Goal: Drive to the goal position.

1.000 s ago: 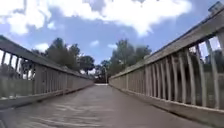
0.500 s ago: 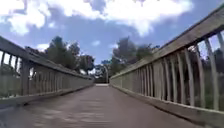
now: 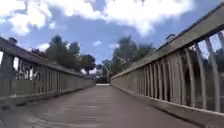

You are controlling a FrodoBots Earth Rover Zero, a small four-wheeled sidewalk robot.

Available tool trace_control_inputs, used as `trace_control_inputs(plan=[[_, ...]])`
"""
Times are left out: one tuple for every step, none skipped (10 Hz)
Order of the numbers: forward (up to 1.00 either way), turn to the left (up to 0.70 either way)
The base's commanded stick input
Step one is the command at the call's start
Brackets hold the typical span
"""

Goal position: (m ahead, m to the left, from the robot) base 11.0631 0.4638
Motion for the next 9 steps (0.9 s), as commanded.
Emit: trace_control_inputs(plan=[[1.0,0.4],[1.0,0.27],[1.0,0.14],[1.0,0.03],[1.0,0.04],[1.0,0.4],[1.0,0.35],[1.0,0.12],[1.0,0.0]])
